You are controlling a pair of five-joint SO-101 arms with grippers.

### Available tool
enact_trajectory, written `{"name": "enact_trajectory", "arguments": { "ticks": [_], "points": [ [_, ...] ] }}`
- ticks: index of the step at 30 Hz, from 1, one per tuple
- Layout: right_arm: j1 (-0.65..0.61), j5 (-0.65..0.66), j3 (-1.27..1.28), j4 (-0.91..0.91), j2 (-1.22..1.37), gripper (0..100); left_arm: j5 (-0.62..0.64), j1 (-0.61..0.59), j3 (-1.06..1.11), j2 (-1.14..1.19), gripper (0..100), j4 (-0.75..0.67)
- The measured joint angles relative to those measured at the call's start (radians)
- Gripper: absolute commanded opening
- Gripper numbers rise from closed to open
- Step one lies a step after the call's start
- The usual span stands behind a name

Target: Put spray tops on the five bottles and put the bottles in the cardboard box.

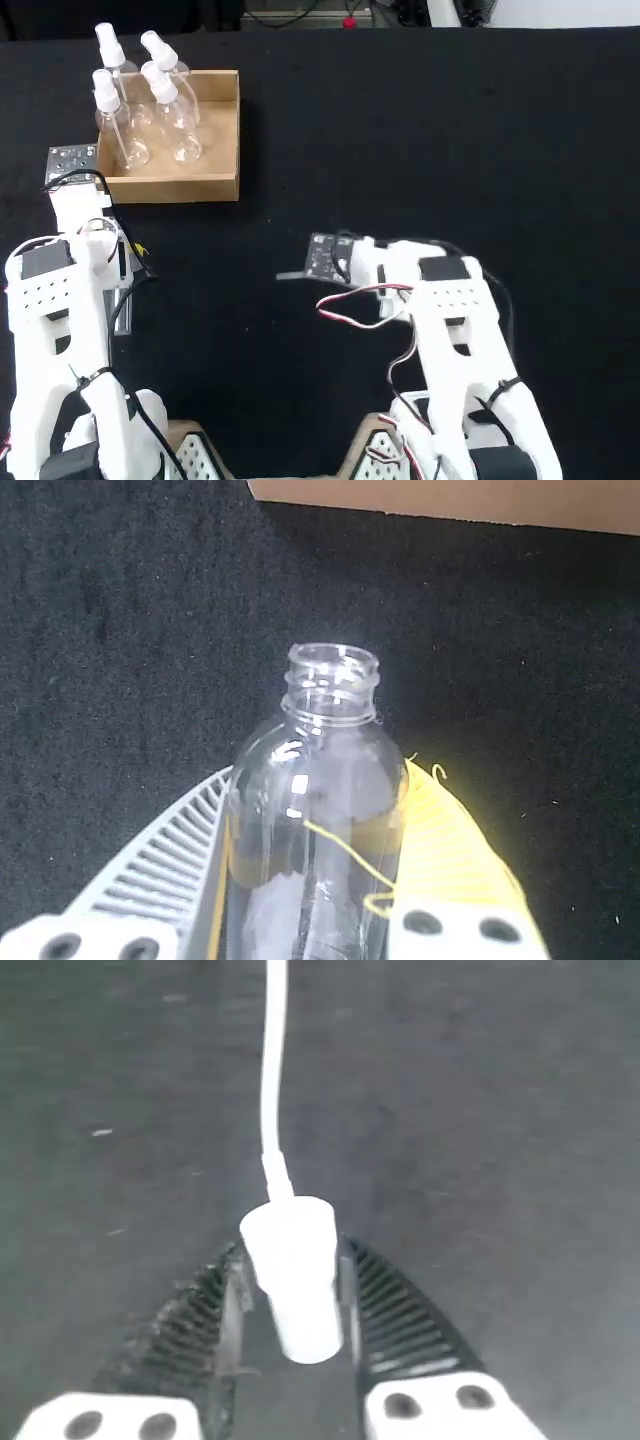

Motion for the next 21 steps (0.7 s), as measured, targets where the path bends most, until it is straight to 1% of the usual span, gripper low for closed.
{"name": "enact_trajectory", "arguments": {
  "ticks": [3,5,8,12,15,18,21],
  "points": [
    [-0.003,-0.063,0.015,-0.02,0.0,24.8,0.0,0.0,0.0,0.0,9,0.0],
    [-0.003,-0.117,0.015,-0.02,0.0,25.9,0.0,0.0,0.0,0.0,9,0.0],
    [-0.003,-0.239,0.003,-0.018,0.0,25.8,0.0,0.0,0.0,0.0,9,0.0],
    [0.0,-0.42,-0.11,0.038,0.0,25.8,0.0,0.0,0.0,0.0,9,0.0],
    [0.0,-0.638,-0.238,0.152,0.0,26.0,0.0,0.0,0.0,0.0,9,0.0],
    [-0.023,-0.947,-0.331,0.279,0.0,26.1,0.0,0.0,0.0,0.0,9,0.0],
    [-0.066,-1.231,-0.347,0.319,0.0,26.0,0.0,0.0,0.0,0.0,9,0.0]
  ]
}}
